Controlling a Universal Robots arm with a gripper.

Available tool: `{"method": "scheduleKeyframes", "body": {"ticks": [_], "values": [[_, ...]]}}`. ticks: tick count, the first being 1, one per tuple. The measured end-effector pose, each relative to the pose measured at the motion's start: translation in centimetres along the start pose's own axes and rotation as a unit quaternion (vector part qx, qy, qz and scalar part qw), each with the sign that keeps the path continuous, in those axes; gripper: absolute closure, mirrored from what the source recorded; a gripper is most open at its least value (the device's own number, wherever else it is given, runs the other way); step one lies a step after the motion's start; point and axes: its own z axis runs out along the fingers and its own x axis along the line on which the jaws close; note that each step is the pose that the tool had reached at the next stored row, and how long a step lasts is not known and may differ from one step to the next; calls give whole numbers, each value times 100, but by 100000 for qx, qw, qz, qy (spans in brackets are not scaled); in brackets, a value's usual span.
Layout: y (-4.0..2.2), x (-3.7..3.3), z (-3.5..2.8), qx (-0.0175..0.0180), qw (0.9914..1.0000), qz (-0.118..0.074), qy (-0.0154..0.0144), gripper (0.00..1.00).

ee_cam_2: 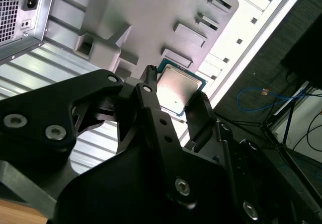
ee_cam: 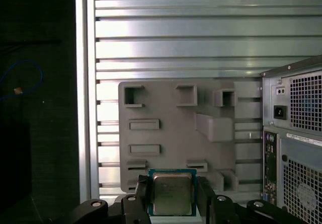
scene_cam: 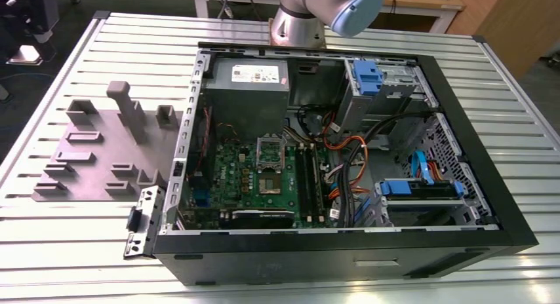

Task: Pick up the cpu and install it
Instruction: 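Pick up the cpu and move it towards the insertion slot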

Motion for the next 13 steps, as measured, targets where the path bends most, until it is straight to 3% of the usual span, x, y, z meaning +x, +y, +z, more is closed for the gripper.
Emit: {"method": "scheduleKeyframes", "body": {"ticks": [13], "values": [[1, -41, 1, -3, 100000, -5, -2, 53]]}}
